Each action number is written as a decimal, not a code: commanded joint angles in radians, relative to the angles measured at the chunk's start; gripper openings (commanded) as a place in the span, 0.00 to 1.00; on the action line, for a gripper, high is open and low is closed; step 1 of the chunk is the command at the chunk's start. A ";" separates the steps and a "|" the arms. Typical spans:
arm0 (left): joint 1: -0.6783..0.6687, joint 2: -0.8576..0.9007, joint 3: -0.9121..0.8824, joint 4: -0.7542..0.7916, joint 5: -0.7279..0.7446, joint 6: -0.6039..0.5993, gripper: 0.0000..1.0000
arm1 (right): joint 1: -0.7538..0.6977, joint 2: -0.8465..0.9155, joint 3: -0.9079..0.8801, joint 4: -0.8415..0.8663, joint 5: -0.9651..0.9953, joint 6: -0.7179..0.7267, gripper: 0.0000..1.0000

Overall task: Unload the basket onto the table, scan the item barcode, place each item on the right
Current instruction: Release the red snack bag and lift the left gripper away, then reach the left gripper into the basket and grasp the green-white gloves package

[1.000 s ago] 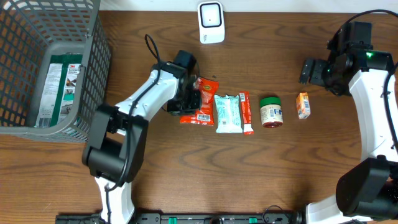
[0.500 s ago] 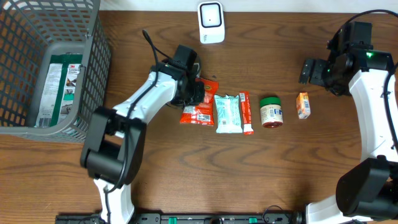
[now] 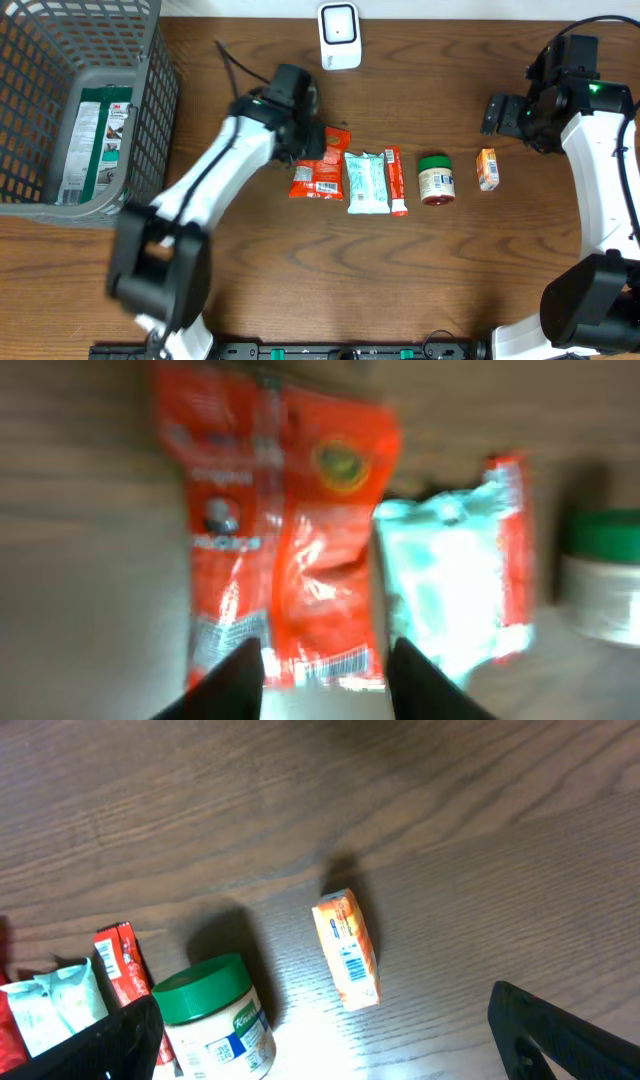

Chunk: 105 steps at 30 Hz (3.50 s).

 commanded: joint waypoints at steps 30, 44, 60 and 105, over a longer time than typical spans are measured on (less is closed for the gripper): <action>0.827 0.018 0.323 -0.205 -0.363 0.421 0.98 | -0.005 -0.016 0.018 -0.001 -0.001 -0.006 0.99; 0.827 0.356 0.323 -0.167 -0.362 0.587 0.98 | -0.005 -0.016 0.018 -0.001 -0.001 -0.007 0.99; 0.827 0.497 0.297 -0.144 -0.299 0.582 0.92 | -0.005 -0.016 0.018 -0.001 -0.001 -0.006 0.99; 0.848 0.344 0.266 -0.185 -0.111 0.583 0.98 | -0.005 -0.016 0.018 -0.001 -0.001 -0.006 0.99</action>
